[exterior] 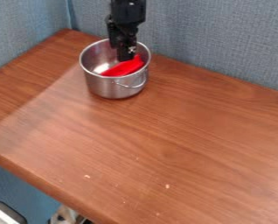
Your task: Put the red object in the metal pot
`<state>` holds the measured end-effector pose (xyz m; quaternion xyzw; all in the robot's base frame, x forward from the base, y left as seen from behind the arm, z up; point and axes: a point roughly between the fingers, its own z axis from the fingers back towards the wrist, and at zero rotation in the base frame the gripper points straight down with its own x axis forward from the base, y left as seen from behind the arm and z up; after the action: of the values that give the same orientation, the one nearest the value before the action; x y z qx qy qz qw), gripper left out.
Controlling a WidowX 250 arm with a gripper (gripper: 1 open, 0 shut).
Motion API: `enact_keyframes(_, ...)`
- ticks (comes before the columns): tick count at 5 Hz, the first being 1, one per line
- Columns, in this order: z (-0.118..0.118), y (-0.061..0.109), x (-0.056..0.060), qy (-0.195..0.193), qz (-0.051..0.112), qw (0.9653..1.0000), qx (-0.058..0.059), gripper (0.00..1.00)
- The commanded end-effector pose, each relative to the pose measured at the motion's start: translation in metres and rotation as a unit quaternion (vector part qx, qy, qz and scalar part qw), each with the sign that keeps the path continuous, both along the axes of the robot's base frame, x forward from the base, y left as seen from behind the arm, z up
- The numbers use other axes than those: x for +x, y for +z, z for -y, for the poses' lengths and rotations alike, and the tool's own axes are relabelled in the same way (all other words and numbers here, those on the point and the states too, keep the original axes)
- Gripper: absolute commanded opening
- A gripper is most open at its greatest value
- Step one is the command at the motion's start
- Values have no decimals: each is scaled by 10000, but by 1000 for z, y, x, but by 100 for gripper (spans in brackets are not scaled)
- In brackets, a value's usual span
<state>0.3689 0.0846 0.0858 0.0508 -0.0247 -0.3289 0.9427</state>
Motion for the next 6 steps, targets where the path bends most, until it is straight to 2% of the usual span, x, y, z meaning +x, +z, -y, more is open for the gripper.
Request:
enact_keyframes(1,4,30,0,332,337,9989,75,100)
enact_keyframes(3,5,30,-7,708,301,9970,8,100)
enact_keyframes(6,7,51,-18,762,240,9967,-126,100)
